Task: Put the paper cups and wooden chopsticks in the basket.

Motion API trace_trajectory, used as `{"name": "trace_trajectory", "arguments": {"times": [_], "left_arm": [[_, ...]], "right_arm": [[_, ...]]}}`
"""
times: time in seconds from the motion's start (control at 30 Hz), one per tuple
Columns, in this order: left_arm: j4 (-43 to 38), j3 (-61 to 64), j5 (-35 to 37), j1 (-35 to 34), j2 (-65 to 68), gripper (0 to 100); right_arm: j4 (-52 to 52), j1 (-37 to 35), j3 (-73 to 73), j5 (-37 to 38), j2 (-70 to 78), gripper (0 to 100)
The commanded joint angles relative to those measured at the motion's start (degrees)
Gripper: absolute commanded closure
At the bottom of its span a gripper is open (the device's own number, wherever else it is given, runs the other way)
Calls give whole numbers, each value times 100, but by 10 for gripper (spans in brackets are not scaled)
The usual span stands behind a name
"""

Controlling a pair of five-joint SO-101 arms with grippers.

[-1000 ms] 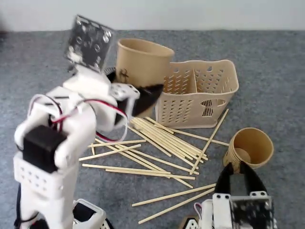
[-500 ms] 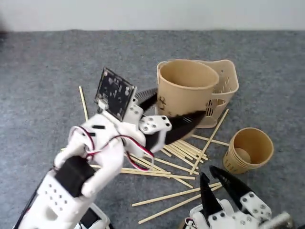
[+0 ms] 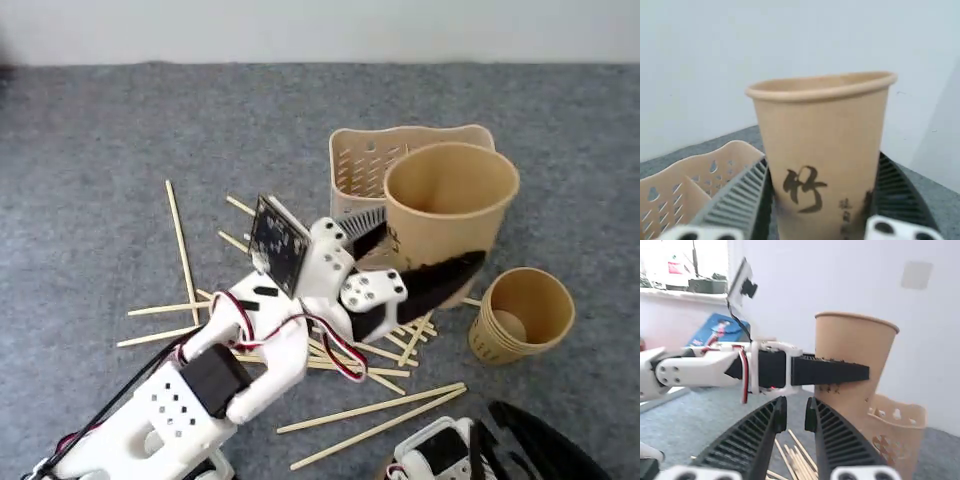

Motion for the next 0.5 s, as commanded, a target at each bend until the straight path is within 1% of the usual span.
{"name": "trace_trajectory", "arguments": {"times": [0.0,0.1,0.3,0.4,0.47], "left_arm": [[-264,-48,62,193,-88,773],[-290,-127,62,290,255,772],[-475,-629,123,290,1512,772],[-466,-1077,651,299,2075,771],[-457,-1376,818,299,2400,770]], "right_arm": [[171,-462,-360,-132,48,916],[171,-532,-615,-132,48,916],[189,-514,-774,-70,40,915],[198,-505,-791,-53,40,915],[207,-505,-905,158,40,915]]}}
